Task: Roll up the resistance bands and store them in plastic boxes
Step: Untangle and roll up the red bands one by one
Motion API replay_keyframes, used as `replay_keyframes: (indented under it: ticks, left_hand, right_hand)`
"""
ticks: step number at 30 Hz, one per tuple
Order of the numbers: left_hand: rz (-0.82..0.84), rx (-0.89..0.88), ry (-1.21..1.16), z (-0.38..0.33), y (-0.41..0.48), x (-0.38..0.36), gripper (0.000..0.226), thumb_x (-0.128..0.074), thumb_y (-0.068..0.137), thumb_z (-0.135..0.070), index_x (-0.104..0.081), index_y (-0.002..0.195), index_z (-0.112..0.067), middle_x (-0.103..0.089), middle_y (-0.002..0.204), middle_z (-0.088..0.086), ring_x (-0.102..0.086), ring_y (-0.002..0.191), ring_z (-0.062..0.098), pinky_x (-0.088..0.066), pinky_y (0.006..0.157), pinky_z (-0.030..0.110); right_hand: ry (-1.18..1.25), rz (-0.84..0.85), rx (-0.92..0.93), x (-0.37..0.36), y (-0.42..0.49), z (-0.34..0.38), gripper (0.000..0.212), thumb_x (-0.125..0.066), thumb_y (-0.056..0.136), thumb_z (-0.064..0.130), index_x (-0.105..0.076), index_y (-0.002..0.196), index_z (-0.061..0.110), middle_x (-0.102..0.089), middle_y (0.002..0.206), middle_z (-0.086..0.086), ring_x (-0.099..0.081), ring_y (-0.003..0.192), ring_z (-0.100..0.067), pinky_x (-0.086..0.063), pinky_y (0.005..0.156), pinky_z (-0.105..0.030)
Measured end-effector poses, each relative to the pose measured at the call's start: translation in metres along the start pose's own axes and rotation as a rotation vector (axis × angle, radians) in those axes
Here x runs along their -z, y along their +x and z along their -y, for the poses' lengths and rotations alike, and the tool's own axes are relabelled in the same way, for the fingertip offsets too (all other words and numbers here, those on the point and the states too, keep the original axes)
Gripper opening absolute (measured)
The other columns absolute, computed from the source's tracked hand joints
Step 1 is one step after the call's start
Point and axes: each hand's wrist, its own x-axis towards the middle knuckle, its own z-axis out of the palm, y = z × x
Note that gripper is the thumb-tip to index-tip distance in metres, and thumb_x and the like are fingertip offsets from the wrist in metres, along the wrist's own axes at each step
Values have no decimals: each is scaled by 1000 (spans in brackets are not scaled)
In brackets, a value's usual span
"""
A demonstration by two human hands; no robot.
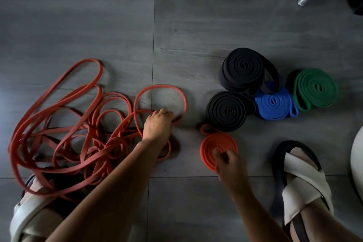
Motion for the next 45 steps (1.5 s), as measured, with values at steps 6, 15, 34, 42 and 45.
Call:
replay_keyframes:
  ticks: [6, 15, 34, 42, 45]
  left_hand:
    - [-176, 5, -351, 9, -54, 60, 12, -66, 82, -19, -67, 87, -9, -59, 93, 5, -56, 88, 22, -42, 73, 28]
    - [-144, -155, -675, -14, -163, 227, 22, -68, 82, -13, -59, 68, -27, -56, 69, -6, -49, 61, -1, -40, 66, 20]
    - [12, -316, -1510, -70, -305, 328, 14, -68, 76, -17, -69, 63, -14, -61, 57, 1, -52, 47, 10, -42, 48, 18]
    - [-14, -118, -1173, -69, -285, 324, 13, -67, 80, -4, -61, 70, -10, -57, 46, -7, -41, 36, 3, -32, 40, 15]
    - [-40, -132, -1081, -71, -280, 327, 15, -70, 77, -3, -62, 67, -10, -55, 45, -7, -40, 36, 3, -32, 40, 14]
  right_hand:
    - [205, 140, 203, -5, -19, 43, 14, -65, 84, 13, -52, 81, 17, -52, 54, 6, -50, 49, -18, -47, 62, -47]
    - [-83, 277, 1024, 69, -119, 196, 18, -70, 72, 30, -68, 82, 16, -38, 66, 12, -45, 63, 2, -33, 62, -16]
    - [397, 613, 1093, 200, -293, 269, 27, -81, 51, 39, -74, 74, 26, -69, 65, -3, -63, 58, -9, -51, 55, -19]
    - [-589, -64, 1527, 199, -265, 259, 22, -65, 66, 38, -70, 86, 28, -52, 78, 15, -45, 71, -4, -43, 53, -20]
    - [-773, -166, 1553, 187, -263, 257, 15, -69, 60, 34, -65, 67, 22, -52, 68, 8, -54, 62, -10, -46, 44, -24]
